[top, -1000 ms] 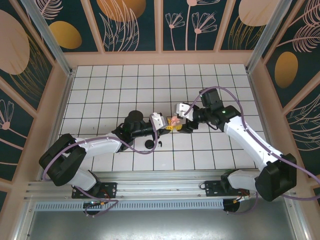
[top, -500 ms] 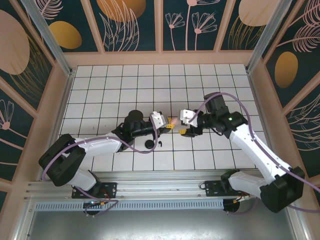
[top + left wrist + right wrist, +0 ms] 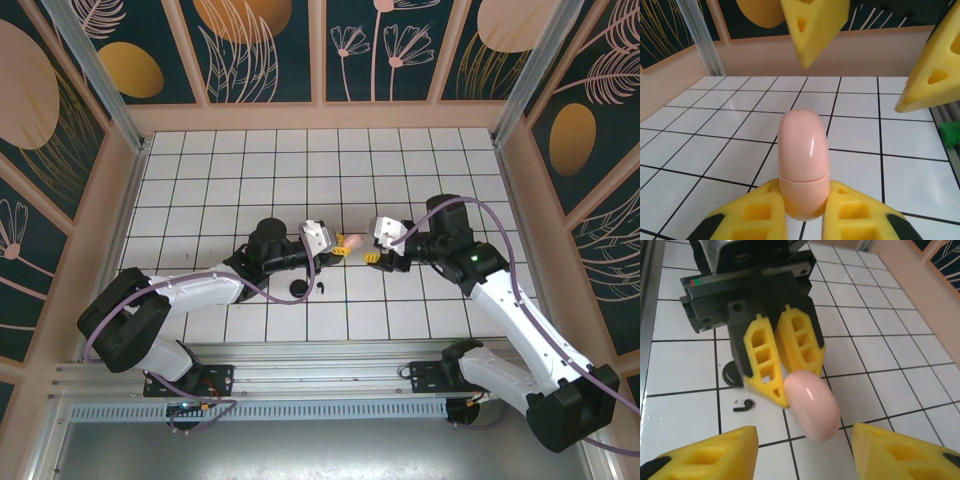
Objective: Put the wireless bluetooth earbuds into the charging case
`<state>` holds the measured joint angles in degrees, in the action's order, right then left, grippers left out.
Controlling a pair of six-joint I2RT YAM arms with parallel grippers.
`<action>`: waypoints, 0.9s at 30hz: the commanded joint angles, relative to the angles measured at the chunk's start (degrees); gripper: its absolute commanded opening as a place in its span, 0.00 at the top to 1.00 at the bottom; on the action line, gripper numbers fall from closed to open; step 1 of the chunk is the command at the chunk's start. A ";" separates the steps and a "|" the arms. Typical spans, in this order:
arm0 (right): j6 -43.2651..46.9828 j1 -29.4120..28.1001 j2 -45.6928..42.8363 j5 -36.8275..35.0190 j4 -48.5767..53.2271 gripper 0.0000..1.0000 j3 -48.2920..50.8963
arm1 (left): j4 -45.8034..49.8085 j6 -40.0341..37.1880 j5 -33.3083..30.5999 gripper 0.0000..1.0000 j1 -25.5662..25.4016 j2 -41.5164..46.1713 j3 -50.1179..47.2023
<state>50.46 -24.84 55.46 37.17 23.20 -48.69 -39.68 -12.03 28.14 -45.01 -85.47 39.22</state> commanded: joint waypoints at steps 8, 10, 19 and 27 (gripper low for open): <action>2.05 -1.53 2.85 2.54 0.54 0.58 1.48 | -2.59 2.90 0.44 0.92 0.17 0.70 1.31; 2.10 -2.15 2.74 1.39 1.05 0.60 2.22 | -2.59 2.94 0.66 0.92 0.11 0.74 1.56; -2.35 -2.71 2.14 -0.32 -2.73 0.62 4.13 | -1.12 4.78 -0.40 0.92 0.16 1.10 2.82; -34.03 4.61 -3.89 0.95 -23.67 0.59 9.76 | 5.28 17.00 -6.67 0.92 0.15 -0.01 6.40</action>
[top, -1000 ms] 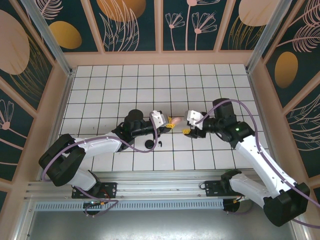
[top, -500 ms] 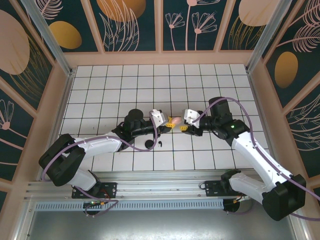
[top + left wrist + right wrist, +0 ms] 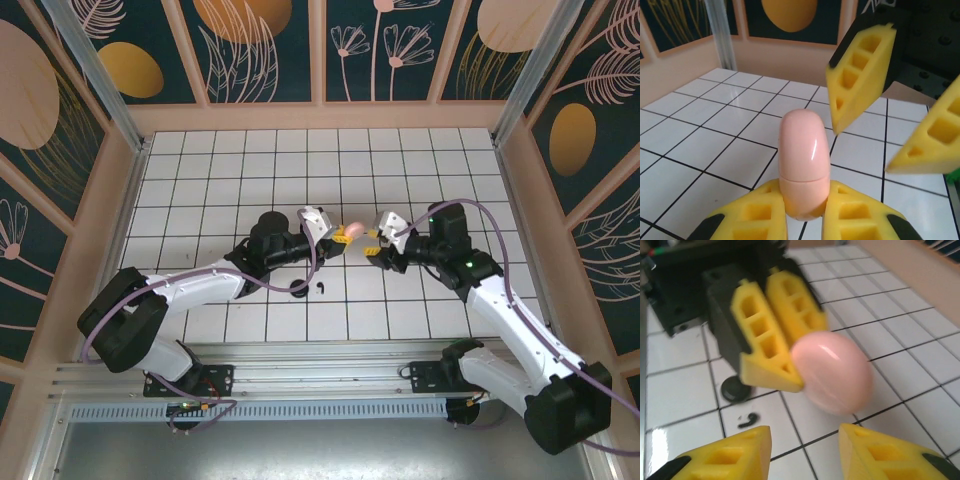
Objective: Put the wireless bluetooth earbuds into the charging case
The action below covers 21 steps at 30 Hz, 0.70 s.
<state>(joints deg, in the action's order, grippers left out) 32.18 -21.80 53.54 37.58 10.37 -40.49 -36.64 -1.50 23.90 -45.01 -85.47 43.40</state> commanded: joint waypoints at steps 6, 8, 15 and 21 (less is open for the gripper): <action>-38.70 3.21 -1.28 -11.83 -13.18 0.60 1.08 | 7.54 18.50 -4.91 0.94 0.14 -3.76 7.91; -43.76 3.58 -0.56 -17.19 -10.57 0.60 -0.42 | 9.96 21.99 -5.26 0.95 0.13 -5.41 10.77; -58.47 7.56 2.14 -26.68 -2.81 0.60 -2.65 | 15.77 36.10 -4.22 0.96 0.06 -13.15 21.84; -64.30 12.03 3.37 -27.61 3.72 0.60 -2.26 | 20.77 45.37 -3.83 0.96 -0.72 -21.33 30.46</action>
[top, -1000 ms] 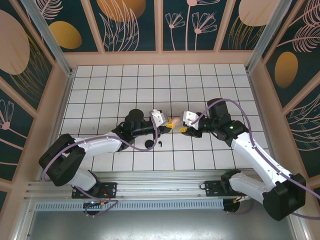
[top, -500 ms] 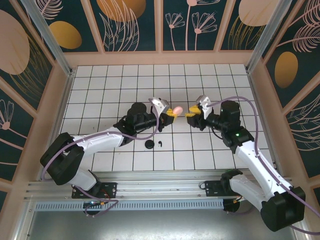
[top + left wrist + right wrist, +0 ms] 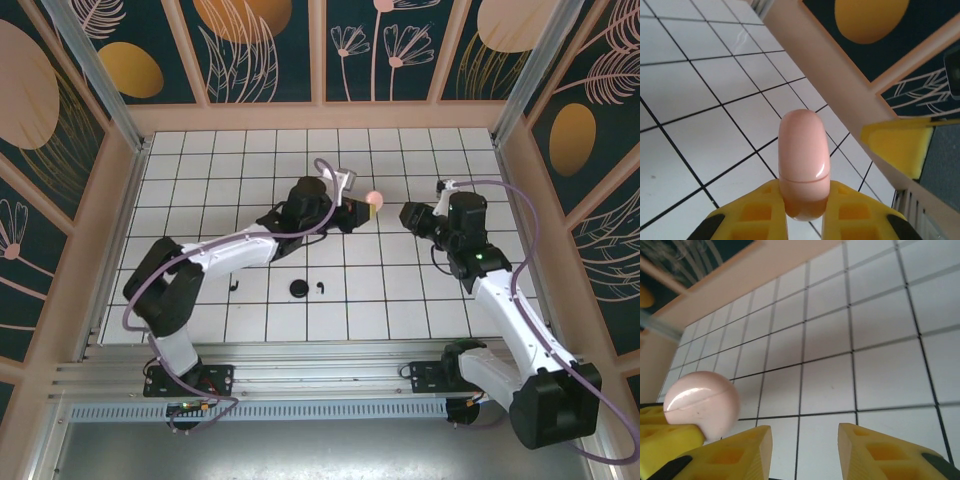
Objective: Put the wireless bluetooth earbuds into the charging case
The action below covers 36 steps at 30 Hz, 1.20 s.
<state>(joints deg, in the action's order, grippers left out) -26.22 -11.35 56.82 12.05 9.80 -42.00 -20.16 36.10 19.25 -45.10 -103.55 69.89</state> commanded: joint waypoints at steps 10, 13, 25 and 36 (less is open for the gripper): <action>-7.62 6.14 -2.12 0.76 5.15 0.60 2.43 | 7.83 19.74 1.24 0.95 -3.03 -15.80 13.28; -7.78 6.52 -2.39 1.32 5.26 0.60 2.93 | 9.00 23.32 1.58 0.94 -4.08 -19.51 16.23; -10.65 6.92 -4.81 2.01 3.73 0.61 6.36 | 14.73 35.02 0.51 0.92 -7.96 -30.31 27.59; -11.99 7.00 -4.99 3.41 2.87 0.61 7.52 | 19.22 40.10 -2.62 0.90 -9.10 -33.17 31.14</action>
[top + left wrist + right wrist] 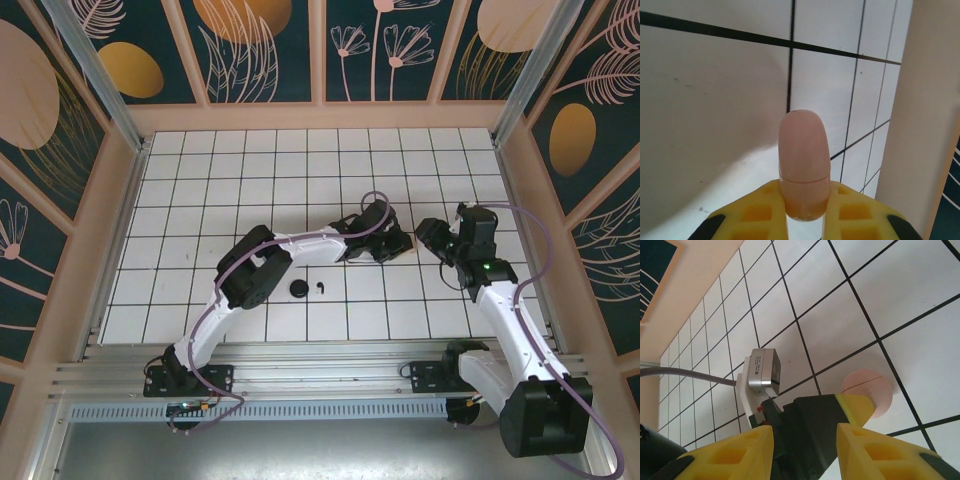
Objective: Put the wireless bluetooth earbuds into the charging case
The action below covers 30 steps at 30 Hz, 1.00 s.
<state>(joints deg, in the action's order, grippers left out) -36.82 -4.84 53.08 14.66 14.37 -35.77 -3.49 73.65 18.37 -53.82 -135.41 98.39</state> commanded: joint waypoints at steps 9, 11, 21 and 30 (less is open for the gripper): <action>-1.80 0.49 -1.70 1.03 -1.89 0.62 1.93 | 6.56 3.52 -1.85 0.85 -0.74 -3.69 6.17; -1.56 0.53 -1.70 0.99 -1.89 0.62 1.84 | 7.53 3.33 -2.00 0.83 -0.75 -3.72 6.45; -0.89 0.65 -1.82 0.74 -1.08 0.62 1.41 | 14.30 0.83 -4.49 0.59 -0.73 -1.99 7.05; -0.37 0.78 -1.51 1.30 -1.32 0.61 1.05 | 30.65 -8.26 -12.63 0.56 -0.69 6.64 11.08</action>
<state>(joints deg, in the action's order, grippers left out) -37.87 -4.78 52.36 15.11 13.93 -34.63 16.69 70.22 10.52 -54.35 -135.55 106.00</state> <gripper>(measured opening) 0.384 0.443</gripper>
